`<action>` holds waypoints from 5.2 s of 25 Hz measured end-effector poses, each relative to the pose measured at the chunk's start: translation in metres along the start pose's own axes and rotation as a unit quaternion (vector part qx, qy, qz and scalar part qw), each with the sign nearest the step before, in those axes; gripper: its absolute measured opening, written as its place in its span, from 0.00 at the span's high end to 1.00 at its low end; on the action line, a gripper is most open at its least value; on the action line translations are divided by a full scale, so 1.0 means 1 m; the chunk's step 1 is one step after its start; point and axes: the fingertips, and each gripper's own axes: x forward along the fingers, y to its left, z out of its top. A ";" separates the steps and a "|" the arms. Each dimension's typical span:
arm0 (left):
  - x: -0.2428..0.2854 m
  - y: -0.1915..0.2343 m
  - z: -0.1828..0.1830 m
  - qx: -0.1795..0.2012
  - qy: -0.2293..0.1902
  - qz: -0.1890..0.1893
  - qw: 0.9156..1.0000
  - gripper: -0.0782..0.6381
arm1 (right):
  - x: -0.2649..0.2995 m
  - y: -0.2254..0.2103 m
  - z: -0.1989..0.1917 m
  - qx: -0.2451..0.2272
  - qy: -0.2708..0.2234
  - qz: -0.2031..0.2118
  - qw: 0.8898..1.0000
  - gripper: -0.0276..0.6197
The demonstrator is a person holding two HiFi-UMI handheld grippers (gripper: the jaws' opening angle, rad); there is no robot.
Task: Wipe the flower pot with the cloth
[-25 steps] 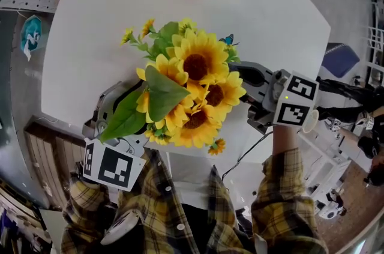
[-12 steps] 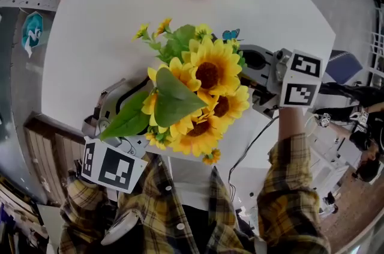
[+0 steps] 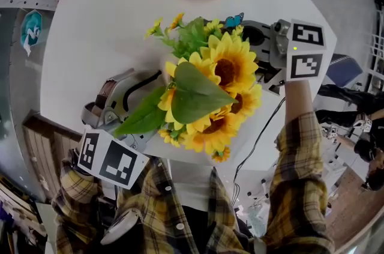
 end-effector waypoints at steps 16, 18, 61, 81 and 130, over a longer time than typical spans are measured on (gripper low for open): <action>-0.010 -0.003 -0.011 -0.056 0.014 0.011 0.998 0.39 | -0.034 0.010 -0.036 0.048 -0.082 -0.118 0.988 0.91; -0.017 -0.014 -0.014 -0.074 0.013 0.024 0.997 0.37 | -0.038 0.021 -0.048 0.063 -0.105 -0.143 0.982 0.91; -0.008 -0.027 0.023 -0.060 -0.053 -0.002 0.997 0.30 | -0.037 0.046 -0.070 0.113 -0.134 -0.162 0.971 0.91; 0.015 -0.048 0.029 0.065 -0.042 -0.217 0.973 0.29 | 0.005 0.026 -0.045 0.016 0.082 0.018 0.996 0.91; -0.154 -0.072 0.235 -0.103 -0.234 0.091 0.963 0.88 | -0.150 0.316 0.031 -0.198 -0.358 -0.374 0.832 0.91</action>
